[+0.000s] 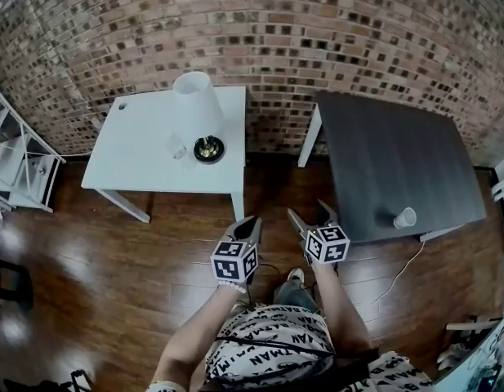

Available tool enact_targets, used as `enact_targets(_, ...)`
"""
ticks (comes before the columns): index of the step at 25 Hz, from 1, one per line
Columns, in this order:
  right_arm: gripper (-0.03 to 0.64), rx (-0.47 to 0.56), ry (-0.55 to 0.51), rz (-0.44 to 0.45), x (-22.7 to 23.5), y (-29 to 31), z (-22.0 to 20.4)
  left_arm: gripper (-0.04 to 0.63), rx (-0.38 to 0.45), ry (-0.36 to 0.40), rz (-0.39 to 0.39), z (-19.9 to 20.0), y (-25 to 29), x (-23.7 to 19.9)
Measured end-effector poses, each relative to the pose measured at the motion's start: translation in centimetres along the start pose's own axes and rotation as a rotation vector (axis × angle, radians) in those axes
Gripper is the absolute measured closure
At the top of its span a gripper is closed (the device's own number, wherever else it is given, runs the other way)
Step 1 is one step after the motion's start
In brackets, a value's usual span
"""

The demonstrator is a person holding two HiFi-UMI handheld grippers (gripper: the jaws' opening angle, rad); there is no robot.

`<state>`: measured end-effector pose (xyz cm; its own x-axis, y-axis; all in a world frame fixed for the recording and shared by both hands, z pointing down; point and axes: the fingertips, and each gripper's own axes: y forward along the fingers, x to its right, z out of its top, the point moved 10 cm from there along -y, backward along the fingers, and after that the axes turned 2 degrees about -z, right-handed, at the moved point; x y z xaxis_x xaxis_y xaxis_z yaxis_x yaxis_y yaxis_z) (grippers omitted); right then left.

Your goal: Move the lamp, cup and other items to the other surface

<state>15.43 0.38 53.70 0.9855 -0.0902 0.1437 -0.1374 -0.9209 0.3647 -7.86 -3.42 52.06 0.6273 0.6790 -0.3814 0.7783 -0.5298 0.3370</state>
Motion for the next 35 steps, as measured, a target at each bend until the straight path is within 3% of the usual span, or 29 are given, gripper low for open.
enact_targets(6, 0.261, -0.006, -0.071, 0.113, -5.8, 3.7, 1.2, 0.595, 0.043, -0.027, 0.122, -1.1, -5.8, -3.8)
enact_targets(14, 0.259, -0.012, -0.140, 0.233, -10.2, 10.1, 3.3, 0.595, 0.112, -0.079, 0.251, -0.6, -8.4, -8.3)
enact_targets(22, 0.265, -0.041, -0.183, 0.290, -11.7, 18.9, 5.1, 0.595, 0.146, -0.098, 0.332, 2.4, -7.2, -12.9)
enact_targets(35, 0.276, -0.086, -0.205, 0.381, -11.7, 31.9, 7.4, 0.595, 0.119, -0.113, 0.394, 5.1, -0.9, -19.0)
